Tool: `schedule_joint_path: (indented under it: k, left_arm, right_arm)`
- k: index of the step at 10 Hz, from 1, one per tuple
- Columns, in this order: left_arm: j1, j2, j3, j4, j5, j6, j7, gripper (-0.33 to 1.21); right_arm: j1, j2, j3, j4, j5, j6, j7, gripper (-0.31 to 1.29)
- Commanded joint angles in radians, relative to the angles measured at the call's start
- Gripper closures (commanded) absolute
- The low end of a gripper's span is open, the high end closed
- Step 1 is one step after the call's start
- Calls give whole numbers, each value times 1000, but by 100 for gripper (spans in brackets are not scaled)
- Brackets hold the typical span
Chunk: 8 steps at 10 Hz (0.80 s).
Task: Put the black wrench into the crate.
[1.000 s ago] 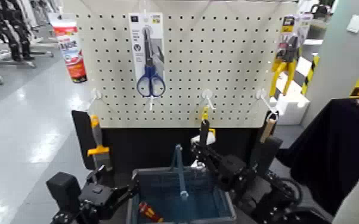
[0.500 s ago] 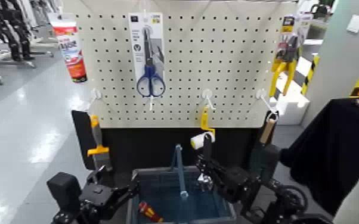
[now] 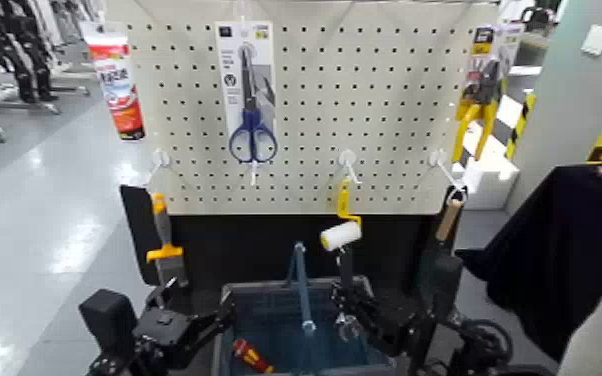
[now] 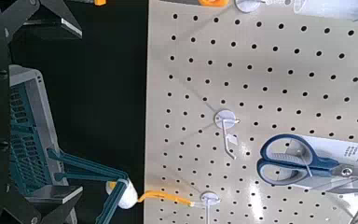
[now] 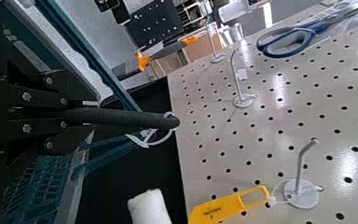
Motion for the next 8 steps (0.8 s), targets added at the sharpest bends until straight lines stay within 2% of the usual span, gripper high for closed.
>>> schedule_joint_path:
  k: [1, 3, 8]
  left_arm:
    - [-1, 0, -1, 0, 2, 0, 0, 13]
    - [-1, 0, -1, 0, 2, 0, 0, 13]
    - [-4, -1, -1, 2, 0, 0, 0, 13]
  right_arm:
    - [-2, -4, 9, 27, 20, 0, 13, 124]
    - [-8, -12, 15, 40, 37, 2, 22, 124]
    - [-42, -32, 31, 60, 122, 46, 51, 124]
